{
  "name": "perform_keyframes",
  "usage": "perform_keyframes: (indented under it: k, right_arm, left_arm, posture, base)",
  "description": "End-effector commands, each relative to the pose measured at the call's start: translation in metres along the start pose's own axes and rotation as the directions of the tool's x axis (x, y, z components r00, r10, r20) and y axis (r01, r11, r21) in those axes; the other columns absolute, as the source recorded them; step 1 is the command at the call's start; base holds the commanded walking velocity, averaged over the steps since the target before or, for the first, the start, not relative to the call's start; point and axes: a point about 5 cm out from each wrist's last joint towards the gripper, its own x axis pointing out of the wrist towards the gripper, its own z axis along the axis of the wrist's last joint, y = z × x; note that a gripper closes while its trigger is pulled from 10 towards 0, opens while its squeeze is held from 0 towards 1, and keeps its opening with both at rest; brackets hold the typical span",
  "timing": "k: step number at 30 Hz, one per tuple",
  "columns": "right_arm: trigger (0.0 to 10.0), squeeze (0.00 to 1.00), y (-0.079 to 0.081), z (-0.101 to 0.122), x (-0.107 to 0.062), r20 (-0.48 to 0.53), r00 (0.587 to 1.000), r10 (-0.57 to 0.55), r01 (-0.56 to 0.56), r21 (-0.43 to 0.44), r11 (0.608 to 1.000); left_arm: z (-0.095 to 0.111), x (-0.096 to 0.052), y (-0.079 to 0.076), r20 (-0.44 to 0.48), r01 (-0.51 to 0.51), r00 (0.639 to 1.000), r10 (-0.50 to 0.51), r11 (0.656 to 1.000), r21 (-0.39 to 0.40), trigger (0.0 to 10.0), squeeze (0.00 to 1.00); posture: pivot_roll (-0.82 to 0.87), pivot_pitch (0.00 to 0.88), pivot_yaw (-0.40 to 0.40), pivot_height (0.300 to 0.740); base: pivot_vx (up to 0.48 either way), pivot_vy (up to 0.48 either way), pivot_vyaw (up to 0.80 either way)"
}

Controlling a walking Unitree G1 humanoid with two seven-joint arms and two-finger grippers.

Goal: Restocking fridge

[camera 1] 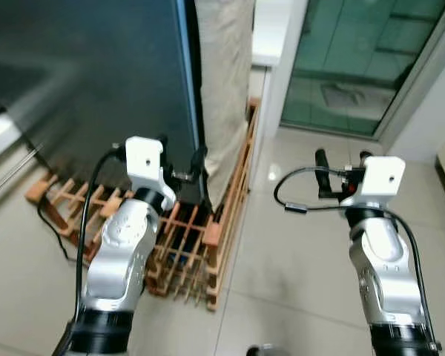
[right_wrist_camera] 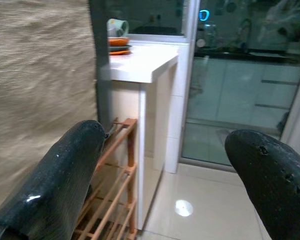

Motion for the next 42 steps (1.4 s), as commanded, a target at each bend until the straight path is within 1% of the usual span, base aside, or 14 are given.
perform_keyframes:
  k: [1,5,7,11,15,17,20,22,23,24,27,33,35,42]
  right_arm:
    - [10.0,0.00,-0.002,0.001,0.000,0.005,1.000,-0.005,0.005,0.005,1.000]
    - [10.0,0.00,-0.004,-0.001,0.000,0.001,1.000,-0.006,0.006,-0.002,1.000]
    - [10.0,0.00,-0.006,-0.003,0.001,-0.008,1.000,-0.012,0.012,-0.008,1.000]
    - [10.0,0.00,-0.012,-0.006,0.000,-0.024,0.999,-0.028,0.027,-0.013,1.000]
    - [10.0,0.00,-0.024,-0.016,-0.008,-0.059,0.997,-0.052,0.051,-0.032,0.998]
    - [10.0,0.00,-0.027,-0.016,-0.009,-0.060,0.996,-0.070,0.068,-0.032,0.997]
    - [10.0,0.00,-0.029,-0.015,-0.010,-0.053,0.996,-0.069,0.068,-0.032,0.997]
    - [10.0,0.00,-0.027,-0.014,-0.012,-0.046,0.998,-0.053,0.052,-0.030,0.998]
    - [10.0,0.00,-0.027,-0.014,-0.012,-0.046,0.998,-0.053,0.052,-0.030,0.998]
    - [10.0,0.00,-0.025,-0.014,-0.015,-0.040,0.999,-0.028,0.027,-0.016,1.000]
    - [10.0,0.00,-0.022,-0.016,-0.021,-0.046,0.999,0.012,-0.012,0.004,1.000]
    - [10.0,0.00,-0.018,-0.019,-0.024,-0.063,0.996,0.067,-0.067,0.006,0.998]
    - [10.0,0.00,-0.011,-0.019,-0.026,-0.076,0.985,0.156,-0.154,0.024,0.988]
    - [10.0,0.00,-0.007,-0.016,-0.029,-0.084,0.965,0.250,-0.248,0.031,0.968]
  left_arm:
    - [0.009,0.001,-0.008,0.013,0.062,0.998,-0.062,0.998,-0.013,10.0,0.00]
    - [0.011,-0.002,-0.026,-0.028,0.183,0.983,-0.184,0.982,-0.039,10.0,0.00]
    - [0.011,-0.003,-0.028,-0.037,0.212,0.976,-0.212,0.977,-0.026,10.0,0.00]
    - [0.011,0.001,-0.028,-0.044,0.206,0.977,-0.206,0.978,-0.023,10.0,0.00]
    - [0.012,0.010,-0.037,-0.035,0.212,0.977,-0.213,0.977,-0.020,10.0,0.00]
    - [0.013,0.018,-0.037,-0.026,0.180,0.983,-0.181,0.984,-0.008,10.0,0.00]
    - [0.014,0.029,-0.035,-0.011,0.136,0.991,-0.136,0.991,0.005,10.0,0.00]
    - [0.017,0.037,-0.039,0.003,0.156,0.988,-0.156,0.987,0.040,10.0,0.00]
    - [0.017,0.037,-0.039,0.003,0.156,0.988,-0.156,0.987,0.040,10.0,0.00]
    - [0.020,0.045,-0.040,0.014,0.155,0.988,-0.156,0.987,0.046,10.0,0.00]
    - [0.026,0.052,-0.044,0.039,0.171,0.984,-0.172,0.985,0.032,10.0,0.00]
    - [0.029,0.055,-0.047,0.058,0.177,0.983,-0.177,0.984,-0.002,10.0,0.00]
    - [0.032,0.057,-0.053,0.077,0.198,0.978,-0.195,0.980,-0.031,10.0,0.00]
    - [0.033,0.054,-0.063,0.081,0.246,0.967,-0.241,0.968,-0.054,10.0,0.00]
  posture:
    - [-0.08,0.000,0.018,0.740]
    - [-0.08,0.000,0.019,0.740]
    - [-0.08,0.000,0.017,0.740]
    - [-0.08,0.000,0.008,0.740]
    - [-0.07,0.000,0.000,0.740]
    - [-0.08,0.000,-0.005,0.740]
    - [-0.08,0.000,-0.001,0.740]
    - [-0.09,0.000,0.004,0.740]
    - [-0.09,0.000,0.004,0.740]
    - [-0.10,0.000,0.006,0.740]
    - [-0.11,0.000,0.004,0.740]
    - [-0.12,0.000,0.008,0.740]
    - [-0.12,0.000,0.011,0.740]
    - [-0.12,0.000,0.012,0.740]
  base:
    - [0.000,0.000,0.00]
    - [0.000,0.000,0.00]
    - [0.000,0.000,0.00]
    - [0.000,0.000,0.00]
    - [0.000,0.000,0.00]
    - [0.000,0.000,0.00]
    - [0.000,0.000,0.00]
    - [0.000,0.000,0.00]
    - [0.000,0.000,0.00]
    - [0.000,0.000,0.00]
    - [0.000,0.000,0.00]
    - [0.000,0.000,0.00]
    - [0.000,0.000,0.00]
    - [0.000,0.000,0.00]
